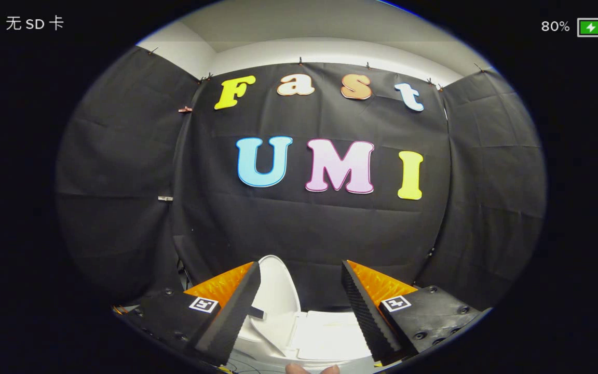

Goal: Open the toilet lid.

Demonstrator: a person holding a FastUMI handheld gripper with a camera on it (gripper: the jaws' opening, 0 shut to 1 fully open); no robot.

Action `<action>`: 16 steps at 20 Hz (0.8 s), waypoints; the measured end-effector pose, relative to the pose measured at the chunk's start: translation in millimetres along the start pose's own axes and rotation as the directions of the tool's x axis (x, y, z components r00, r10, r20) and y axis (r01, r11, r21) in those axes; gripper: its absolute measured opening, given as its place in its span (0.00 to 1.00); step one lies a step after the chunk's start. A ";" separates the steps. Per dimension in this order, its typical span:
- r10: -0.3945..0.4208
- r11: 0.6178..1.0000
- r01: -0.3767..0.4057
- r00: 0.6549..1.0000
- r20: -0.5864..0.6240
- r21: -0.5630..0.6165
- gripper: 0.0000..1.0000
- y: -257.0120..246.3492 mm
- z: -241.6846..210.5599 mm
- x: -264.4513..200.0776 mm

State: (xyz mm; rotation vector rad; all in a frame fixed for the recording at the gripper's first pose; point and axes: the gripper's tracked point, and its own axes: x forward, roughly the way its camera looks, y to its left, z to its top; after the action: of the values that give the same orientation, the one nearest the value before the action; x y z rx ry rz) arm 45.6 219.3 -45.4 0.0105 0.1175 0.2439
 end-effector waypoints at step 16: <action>-0.082 0.995 0.079 0.995 0.056 0.052 0.98 -64.8 42.8 -54.3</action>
State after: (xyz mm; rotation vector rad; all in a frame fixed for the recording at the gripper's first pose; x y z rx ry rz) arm 13.8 143.5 1.7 0.0624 0.0658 0.1597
